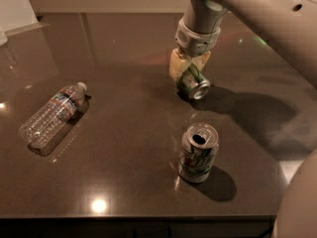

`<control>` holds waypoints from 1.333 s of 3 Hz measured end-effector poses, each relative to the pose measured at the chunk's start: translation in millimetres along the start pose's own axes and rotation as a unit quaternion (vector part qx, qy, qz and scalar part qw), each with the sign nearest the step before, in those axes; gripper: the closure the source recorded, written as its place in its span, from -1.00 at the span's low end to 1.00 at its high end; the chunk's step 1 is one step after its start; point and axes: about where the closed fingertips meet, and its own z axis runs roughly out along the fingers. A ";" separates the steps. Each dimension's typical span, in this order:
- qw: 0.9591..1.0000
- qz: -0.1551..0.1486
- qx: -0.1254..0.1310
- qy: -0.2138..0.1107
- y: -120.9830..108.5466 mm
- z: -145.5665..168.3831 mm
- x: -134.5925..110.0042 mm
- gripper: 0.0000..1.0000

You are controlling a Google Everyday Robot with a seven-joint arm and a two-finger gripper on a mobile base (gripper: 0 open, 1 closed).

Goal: Place green can upright

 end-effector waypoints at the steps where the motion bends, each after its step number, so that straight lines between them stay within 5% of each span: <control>1: 0.994 -0.067 -0.037 -0.073 16.0 -29.4 -18.7 1.00; 2: 0.973 -0.135 -0.090 -0.167 37.6 -51.2 -36.2 1.00; 3: 0.938 -0.174 -0.141 -0.264 52.0 -64.4 -45.9 1.00; 4: 0.898 -0.197 -0.174 -0.353 56.6 -73.6 -44.9 1.00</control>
Offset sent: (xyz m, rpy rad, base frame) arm -0.0065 0.0709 0.1083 0.4743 -0.5012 0.6519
